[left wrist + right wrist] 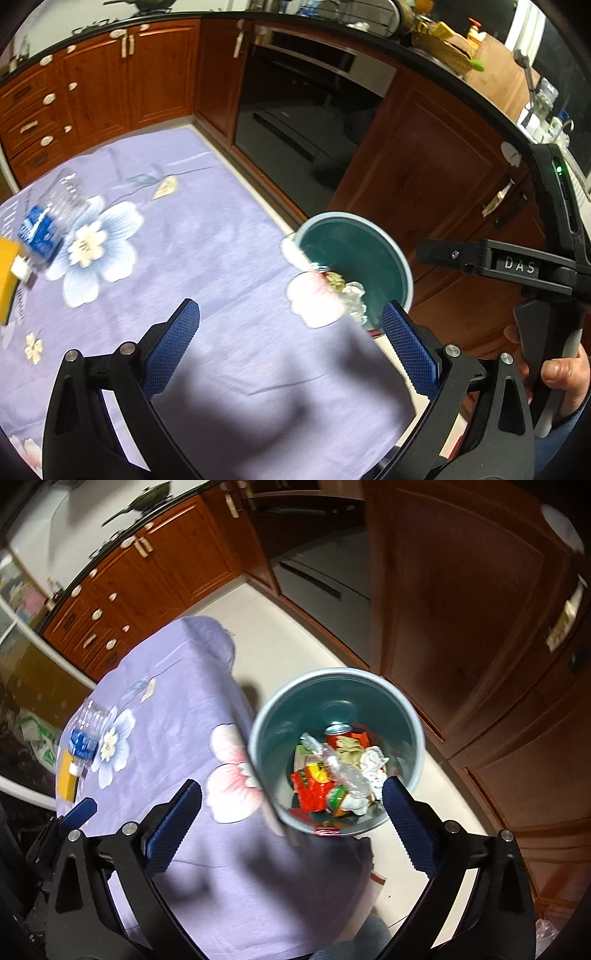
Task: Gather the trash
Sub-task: 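Move both open tools back over the table toward the sponge and bottle, then grasp the water bottle with the right gripper while the left grasps the yellow sponge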
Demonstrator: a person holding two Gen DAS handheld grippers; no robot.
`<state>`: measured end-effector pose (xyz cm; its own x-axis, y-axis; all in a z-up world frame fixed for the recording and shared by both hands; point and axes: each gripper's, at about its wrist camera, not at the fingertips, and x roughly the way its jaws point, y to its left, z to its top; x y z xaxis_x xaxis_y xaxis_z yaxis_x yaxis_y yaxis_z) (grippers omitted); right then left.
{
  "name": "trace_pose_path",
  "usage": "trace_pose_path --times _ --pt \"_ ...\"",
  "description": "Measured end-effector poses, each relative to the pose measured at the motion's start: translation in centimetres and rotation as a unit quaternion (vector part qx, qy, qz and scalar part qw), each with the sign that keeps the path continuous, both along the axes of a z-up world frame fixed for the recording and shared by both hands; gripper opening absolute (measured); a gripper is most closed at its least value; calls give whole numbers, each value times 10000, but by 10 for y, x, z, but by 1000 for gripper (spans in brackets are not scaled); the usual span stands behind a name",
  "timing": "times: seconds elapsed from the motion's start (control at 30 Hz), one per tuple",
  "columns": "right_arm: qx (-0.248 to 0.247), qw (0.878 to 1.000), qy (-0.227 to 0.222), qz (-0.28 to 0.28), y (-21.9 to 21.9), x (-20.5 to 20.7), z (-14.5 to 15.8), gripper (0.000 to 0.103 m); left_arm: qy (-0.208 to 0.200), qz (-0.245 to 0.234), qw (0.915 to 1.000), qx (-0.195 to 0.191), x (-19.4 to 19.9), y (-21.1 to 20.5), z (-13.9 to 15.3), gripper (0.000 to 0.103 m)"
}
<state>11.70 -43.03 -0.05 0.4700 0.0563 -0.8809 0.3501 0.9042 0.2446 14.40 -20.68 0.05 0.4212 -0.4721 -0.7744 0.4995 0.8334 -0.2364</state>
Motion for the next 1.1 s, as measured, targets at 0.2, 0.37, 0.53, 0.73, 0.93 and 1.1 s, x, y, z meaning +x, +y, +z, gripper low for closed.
trace_pose_path --times 0.2,0.37,0.53,0.73,0.93,1.1 --pt "-12 9989 111 459 57 28 2 95 -142 518 9984 156 5 65 0 99" --pt "5 9954 248 929 119 62 -3 95 -55 1089 9940 107 19 134 -8 99" --pt "-25 9891 374 1423 183 98 -9 95 10 1629 9866 122 37 210 -19 99" --pt "-57 9815 444 1859 257 148 -16 95 147 2046 9787 71 62 285 -35 99" --pt "74 9797 507 1940 311 206 -22 95 299 2175 9755 150 97 327 -52 99" --pt "259 9805 631 1845 331 243 -35 95 425 2025 9783 96 124 339 -64 99"
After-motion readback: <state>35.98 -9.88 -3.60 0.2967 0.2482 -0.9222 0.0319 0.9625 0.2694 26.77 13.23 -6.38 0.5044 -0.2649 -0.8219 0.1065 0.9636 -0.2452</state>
